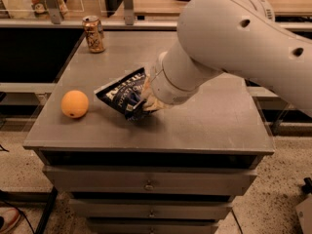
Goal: Move blue chip bag near orange
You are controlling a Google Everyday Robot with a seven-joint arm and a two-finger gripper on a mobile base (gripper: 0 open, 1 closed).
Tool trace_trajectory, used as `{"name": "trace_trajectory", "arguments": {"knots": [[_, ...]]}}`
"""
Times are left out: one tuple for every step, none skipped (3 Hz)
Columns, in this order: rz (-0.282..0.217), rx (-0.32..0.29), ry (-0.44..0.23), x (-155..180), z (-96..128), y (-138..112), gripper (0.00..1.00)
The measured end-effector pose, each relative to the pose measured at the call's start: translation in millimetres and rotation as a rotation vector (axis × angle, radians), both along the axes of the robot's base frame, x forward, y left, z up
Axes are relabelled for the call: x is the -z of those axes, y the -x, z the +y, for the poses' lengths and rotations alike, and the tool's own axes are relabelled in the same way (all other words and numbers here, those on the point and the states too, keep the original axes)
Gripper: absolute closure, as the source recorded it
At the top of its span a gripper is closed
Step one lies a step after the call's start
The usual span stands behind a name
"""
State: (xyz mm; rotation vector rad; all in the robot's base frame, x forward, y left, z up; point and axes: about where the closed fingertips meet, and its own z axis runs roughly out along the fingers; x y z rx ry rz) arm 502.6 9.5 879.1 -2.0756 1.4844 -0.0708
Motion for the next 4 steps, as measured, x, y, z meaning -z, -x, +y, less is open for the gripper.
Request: {"name": "trace_trajectory", "arguments": {"knots": [[0.012,-0.001,-0.004,0.8,0.6,-2.0,0.37],[0.009,-0.003,-0.003,-0.5,1.5,-1.1,0.13],[0.007,-0.005,-0.002,-1.6,2.4,-0.3,0.00],[0.007,-0.005,-0.002,-1.7,2.4,-0.2,0.00]]}}
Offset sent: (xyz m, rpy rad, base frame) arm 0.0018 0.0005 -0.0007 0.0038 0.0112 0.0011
